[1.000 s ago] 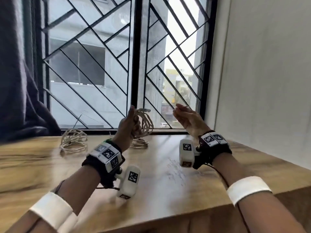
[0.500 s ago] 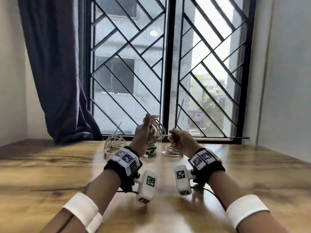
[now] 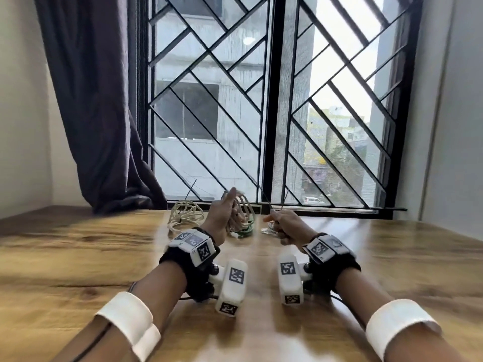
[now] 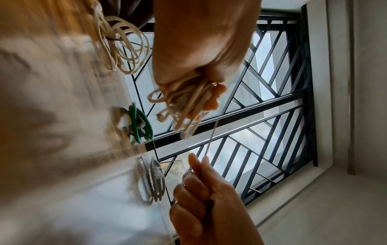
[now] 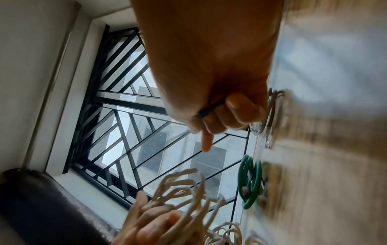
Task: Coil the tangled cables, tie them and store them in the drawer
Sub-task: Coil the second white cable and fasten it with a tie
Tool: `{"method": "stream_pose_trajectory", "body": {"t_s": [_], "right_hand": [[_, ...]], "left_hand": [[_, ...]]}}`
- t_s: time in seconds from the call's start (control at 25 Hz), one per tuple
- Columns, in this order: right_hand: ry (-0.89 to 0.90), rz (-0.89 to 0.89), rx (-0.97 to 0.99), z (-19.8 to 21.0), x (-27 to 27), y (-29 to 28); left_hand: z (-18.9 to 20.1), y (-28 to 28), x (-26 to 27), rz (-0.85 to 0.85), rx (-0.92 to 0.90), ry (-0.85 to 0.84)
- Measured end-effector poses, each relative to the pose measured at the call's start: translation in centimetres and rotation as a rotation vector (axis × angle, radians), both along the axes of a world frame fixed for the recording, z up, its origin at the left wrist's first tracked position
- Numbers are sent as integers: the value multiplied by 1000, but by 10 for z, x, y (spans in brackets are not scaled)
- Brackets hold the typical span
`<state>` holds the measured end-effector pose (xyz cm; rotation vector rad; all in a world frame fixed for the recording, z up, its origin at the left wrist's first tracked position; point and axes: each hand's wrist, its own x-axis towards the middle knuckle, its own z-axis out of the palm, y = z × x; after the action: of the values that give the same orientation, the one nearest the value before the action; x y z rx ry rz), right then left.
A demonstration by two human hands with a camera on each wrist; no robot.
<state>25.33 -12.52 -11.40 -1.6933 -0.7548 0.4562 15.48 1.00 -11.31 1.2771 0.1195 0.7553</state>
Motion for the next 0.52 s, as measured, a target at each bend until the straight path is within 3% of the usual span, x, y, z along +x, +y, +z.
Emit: {"method": "stream_pose_trajectory", "body": {"t_s": [0.08,0.28,0.44,0.52], "right_hand": [[-50,-4,43,1,-7,2],[-89,192,69,-2,-26,6],[-154,154,183,3,-31,5],[-238,125,135,3,-32,4]], "left_hand": [[-3,2,-1,22,-9,18],[-1,7,-1,47,-35,-101],[4,14,-5,138,-53,-196],[3,21,-5,239,-77,-233]]}}
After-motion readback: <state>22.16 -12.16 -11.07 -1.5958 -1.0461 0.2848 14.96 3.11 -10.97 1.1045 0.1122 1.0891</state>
